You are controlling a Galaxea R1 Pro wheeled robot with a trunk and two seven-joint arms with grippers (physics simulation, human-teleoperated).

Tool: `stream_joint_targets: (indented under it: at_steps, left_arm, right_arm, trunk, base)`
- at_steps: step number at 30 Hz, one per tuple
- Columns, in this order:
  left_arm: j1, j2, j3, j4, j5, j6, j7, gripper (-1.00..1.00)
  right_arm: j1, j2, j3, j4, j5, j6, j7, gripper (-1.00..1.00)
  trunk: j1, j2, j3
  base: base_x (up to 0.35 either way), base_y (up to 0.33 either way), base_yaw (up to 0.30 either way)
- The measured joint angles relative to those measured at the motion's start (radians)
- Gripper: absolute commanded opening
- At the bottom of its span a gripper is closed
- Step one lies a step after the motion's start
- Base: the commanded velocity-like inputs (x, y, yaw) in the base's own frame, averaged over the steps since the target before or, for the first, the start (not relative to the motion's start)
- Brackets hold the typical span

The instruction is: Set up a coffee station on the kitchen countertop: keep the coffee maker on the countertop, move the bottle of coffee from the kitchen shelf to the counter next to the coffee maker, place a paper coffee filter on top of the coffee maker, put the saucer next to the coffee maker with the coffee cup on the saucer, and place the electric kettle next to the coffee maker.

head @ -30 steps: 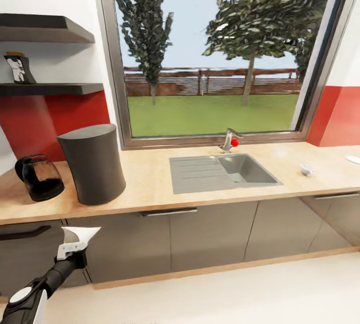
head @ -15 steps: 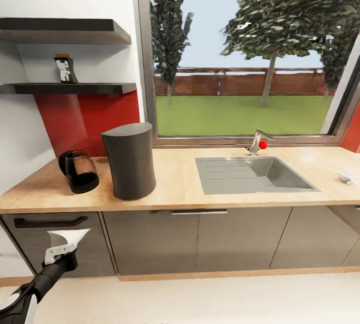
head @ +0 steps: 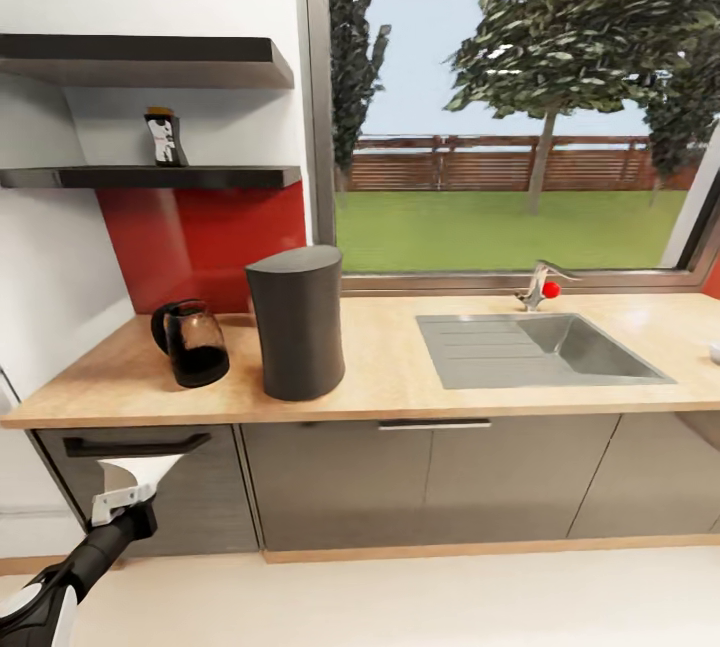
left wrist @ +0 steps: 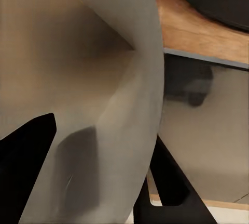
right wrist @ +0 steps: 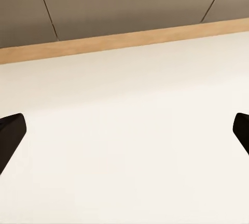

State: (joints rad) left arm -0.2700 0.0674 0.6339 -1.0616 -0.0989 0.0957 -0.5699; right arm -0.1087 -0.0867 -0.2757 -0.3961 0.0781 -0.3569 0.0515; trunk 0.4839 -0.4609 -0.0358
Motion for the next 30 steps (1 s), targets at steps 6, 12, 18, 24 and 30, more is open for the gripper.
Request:
stream_joint_targets:
  at_steps: [6, 12, 18, 24, 30]
  left_arm:
    - [0.000, -0.001, -0.004, 0.000, 0.000, 0.000, 0.000, -1.00]
    - [0.000, -0.005, -0.011, -0.025, 0.003, 0.002, -0.002, -1.00]
    - [-0.004, -0.002, -0.083, -0.181, 0.008, 0.088, -0.007, -1.00]
    - [-0.127, 0.020, -0.243, -0.323, 0.009, 0.470, -0.006, -1.00]
    - [-0.552, 0.151, -0.478, -0.277, 0.009, 0.879, -0.007, -1.00]
  right_arm:
    - [0.000, 0.000, 0.000, 0.001, 0.001, 0.000, -0.001, 1.00]
    - [0.000, 0.000, 0.000, 0.006, 0.001, 0.001, -0.002, 1.00]
    - [0.000, 0.000, 0.000, 0.033, 0.001, 0.000, -0.003, 1.00]
    - [0.000, 0.001, 0.002, 0.037, 0.002, 0.001, -0.003, 1.00]
    - [0.000, 0.002, 0.002, 0.036, 0.002, 0.000, -0.003, 1.00]
  trunk:
    - [0.000, 0.000, 0.000]
    - [0.000, 0.000, 0.000]
    - [0.000, 0.000, 0.000]
    - [0.000, 0.000, 0.000]
    - [0.000, 0.000, 0.000]
  base:
    - [0.001, 0.307, 0.000]
    - [-0.029, 0.239, 0.000]
    - [-0.008, 0.035, 0.000]
    - [0.000, 0.001, 0.000]
    - [0.000, 0.000, 0.000]
